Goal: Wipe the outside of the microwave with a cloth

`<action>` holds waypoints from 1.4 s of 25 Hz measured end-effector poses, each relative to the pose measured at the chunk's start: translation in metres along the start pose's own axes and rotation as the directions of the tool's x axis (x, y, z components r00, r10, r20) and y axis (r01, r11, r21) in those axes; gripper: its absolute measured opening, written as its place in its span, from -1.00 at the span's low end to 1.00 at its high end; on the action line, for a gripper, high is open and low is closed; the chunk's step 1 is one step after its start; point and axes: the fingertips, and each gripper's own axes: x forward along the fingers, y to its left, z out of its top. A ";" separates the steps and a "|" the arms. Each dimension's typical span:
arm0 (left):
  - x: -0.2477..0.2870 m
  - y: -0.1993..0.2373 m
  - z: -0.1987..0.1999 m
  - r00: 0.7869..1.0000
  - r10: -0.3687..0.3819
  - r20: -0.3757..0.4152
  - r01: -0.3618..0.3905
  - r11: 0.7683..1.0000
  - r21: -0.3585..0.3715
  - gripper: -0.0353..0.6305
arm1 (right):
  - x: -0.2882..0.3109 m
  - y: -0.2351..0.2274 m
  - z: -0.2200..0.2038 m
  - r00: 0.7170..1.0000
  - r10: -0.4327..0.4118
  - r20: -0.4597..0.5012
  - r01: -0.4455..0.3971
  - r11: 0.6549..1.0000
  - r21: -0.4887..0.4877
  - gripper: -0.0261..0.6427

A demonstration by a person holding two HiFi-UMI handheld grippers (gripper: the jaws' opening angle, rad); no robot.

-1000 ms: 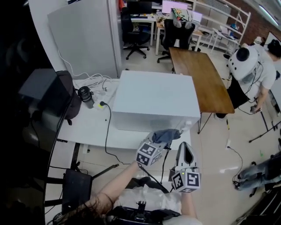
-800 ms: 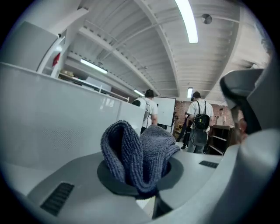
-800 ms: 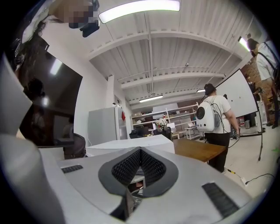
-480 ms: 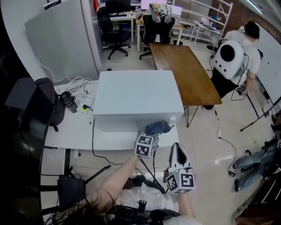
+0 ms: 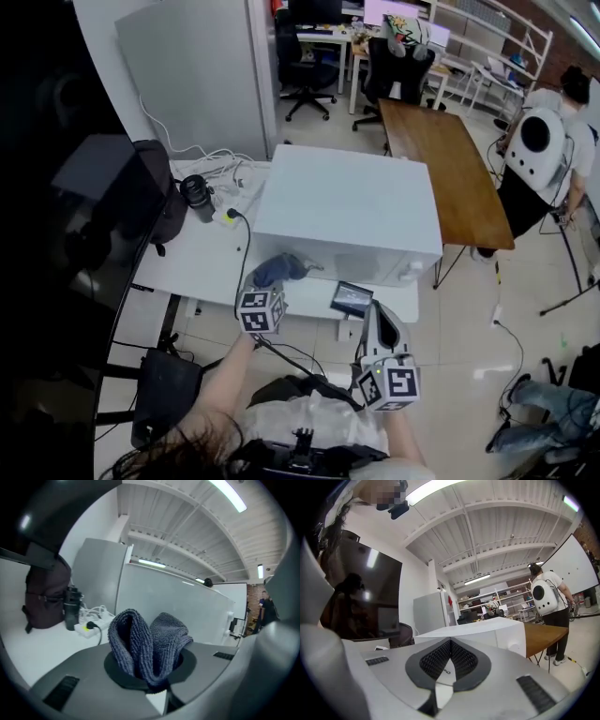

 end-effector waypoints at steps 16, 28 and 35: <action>0.004 -0.208 -0.028 0.875 -0.477 -0.086 0.484 0.870 0.092 -0.76 | -0.014 -0.034 0.005 0.994 -0.107 0.024 0.107 0.994 -0.001 -0.87; 0.076 -0.289 -0.061 0.837 -0.490 -0.243 0.527 0.842 0.117 -0.76 | -0.063 -0.083 0.016 0.962 -0.268 0.057 0.269 0.963 -0.017 -0.87; 0.053 -0.155 -0.047 0.943 -0.300 -0.143 0.316 0.942 0.113 -0.76 | -0.045 -0.070 0.014 0.980 -0.191 0.055 0.192 0.981 -0.002 -0.87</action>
